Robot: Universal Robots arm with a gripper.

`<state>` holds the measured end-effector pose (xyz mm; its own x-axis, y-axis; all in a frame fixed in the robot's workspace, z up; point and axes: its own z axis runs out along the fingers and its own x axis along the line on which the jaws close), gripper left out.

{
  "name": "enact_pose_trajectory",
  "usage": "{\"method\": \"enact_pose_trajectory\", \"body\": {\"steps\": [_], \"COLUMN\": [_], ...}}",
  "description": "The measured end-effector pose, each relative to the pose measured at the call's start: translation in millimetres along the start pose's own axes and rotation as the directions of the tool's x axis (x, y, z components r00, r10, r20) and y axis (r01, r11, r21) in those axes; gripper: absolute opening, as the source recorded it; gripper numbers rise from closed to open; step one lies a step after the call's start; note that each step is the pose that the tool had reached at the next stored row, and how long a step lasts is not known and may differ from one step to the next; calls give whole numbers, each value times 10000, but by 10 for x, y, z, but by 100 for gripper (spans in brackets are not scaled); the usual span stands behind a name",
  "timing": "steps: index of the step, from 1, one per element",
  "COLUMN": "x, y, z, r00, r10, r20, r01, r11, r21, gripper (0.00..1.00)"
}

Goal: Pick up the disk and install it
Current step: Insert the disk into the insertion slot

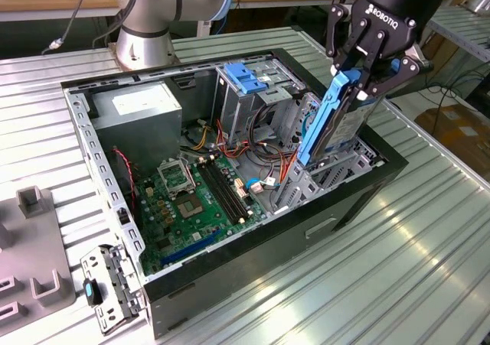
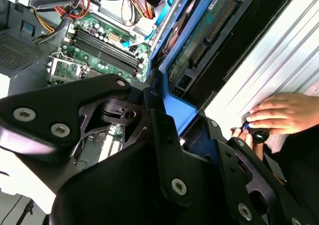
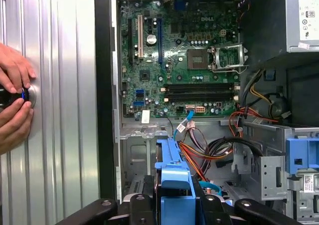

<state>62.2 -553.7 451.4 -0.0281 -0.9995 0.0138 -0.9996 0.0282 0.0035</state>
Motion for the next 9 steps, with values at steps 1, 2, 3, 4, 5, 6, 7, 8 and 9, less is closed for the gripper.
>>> {"method": "enact_pose_trajectory", "body": {"steps": [1, 2, 3, 4, 5, 6, 7, 8, 9], "x": [1, 1, 1, 2, 3, 6, 12, 19, 28], "y": [0, 0, 0, -1, 0, -1, -1, -1, -1], "z": [3, 7, 7, 11, 14, 15, 18, 21, 25], "r00": [10000, 10000, 10000, 10000, 10000, 10000, 9999, 9999, 9999], "r10": [0, 0, 0, 0, 0, -1, -1, -1, -1], "r20": [-1, 2, 4, 24, 53, 84, 114, 125, 128], "r01": [0, 0, 0, 0, 0, 1, 1, 1, 1], "r11": [10000, 10000, 10000, 10000, 10000, 10000, 10000, 10000, 10000], "r21": [0, 0, 0, 0, -1, -2, -3, -3, -3], "gripper": [37, 37, 37, 37, 37, 37, 37, 37, 37]}}
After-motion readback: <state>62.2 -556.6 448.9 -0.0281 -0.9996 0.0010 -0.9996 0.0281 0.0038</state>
